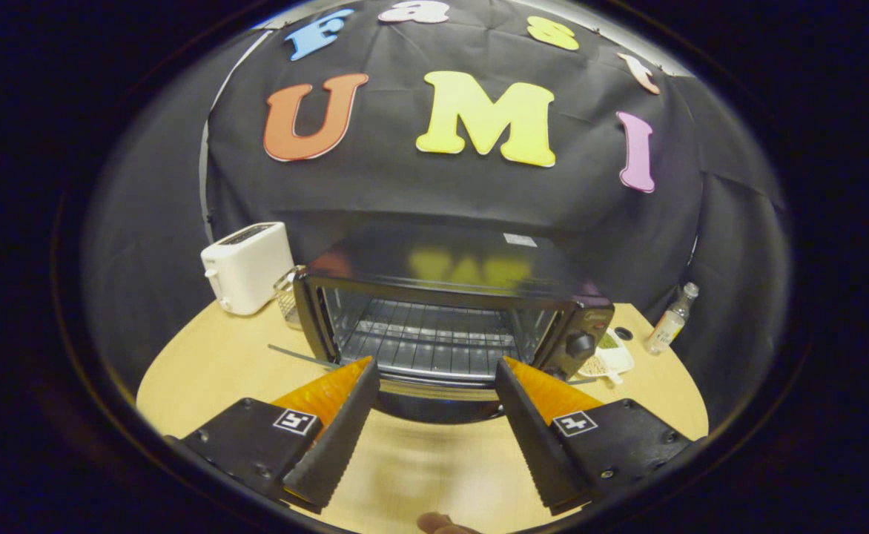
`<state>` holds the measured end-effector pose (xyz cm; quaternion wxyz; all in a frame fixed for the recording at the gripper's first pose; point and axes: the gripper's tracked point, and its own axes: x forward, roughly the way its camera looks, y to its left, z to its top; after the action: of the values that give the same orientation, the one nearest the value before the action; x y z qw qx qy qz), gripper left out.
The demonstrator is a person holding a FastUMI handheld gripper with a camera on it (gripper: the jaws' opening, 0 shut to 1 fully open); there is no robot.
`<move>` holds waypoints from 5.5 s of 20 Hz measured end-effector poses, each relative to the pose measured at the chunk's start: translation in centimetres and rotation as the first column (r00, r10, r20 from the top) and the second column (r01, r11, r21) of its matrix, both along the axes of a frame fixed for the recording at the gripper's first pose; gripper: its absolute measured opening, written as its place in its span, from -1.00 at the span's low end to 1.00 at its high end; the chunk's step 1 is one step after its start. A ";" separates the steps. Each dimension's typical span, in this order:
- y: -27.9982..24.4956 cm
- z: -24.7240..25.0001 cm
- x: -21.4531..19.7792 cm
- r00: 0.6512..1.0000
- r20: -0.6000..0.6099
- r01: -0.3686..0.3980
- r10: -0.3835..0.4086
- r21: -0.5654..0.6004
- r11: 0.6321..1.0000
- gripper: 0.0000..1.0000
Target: Open the toaster oven, put the food inside, and close the toaster oven door.
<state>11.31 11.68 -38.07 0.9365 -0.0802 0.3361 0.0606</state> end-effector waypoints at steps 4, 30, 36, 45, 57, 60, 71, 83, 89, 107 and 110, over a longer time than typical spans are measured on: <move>-0.5 -1.5 -2.6 0.999 -0.044 -0.007 0.007 -0.001 1.000 1.00; -1.7 -9.9 -8.2 0.945 -0.325 -0.027 0.042 0.051 0.998 1.00; -3.8 -7.4 -10.3 0.918 -0.381 -0.073 0.111 0.113 0.991 1.00; -14.1 -1.2 -8.7 0.924 -0.365 -0.041 0.113 0.200 0.979 0.92; -25.8 -1.6 -6.0 0.885 -0.451 0.033 0.117 0.312 0.950 0.74; -25.8 -3.7 -6.0 0.844 -0.510 0.045 0.168 0.380 0.924 0.63; -25.9 -3.1 -5.8 0.882 -0.412 -0.013 0.229 0.466 0.885 -0.76; -19.1 5.8 -7.5 0.949 -0.200 -0.167 0.243 0.332 0.928 -0.75; -15.0 5.3 -7.4 0.950 -0.178 -0.202 0.255 0.267 0.942 -0.75; -1.2 -2.3 2.9 0.997 -0.035 0.075 -0.067 0.488 0.869 -0.76; 0.5 -4.0 5.4 0.995 -0.027 0.093 -0.096 0.603 0.792 -0.76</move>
<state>16.73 12.14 -42.09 0.9159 0.2390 0.3004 0.1173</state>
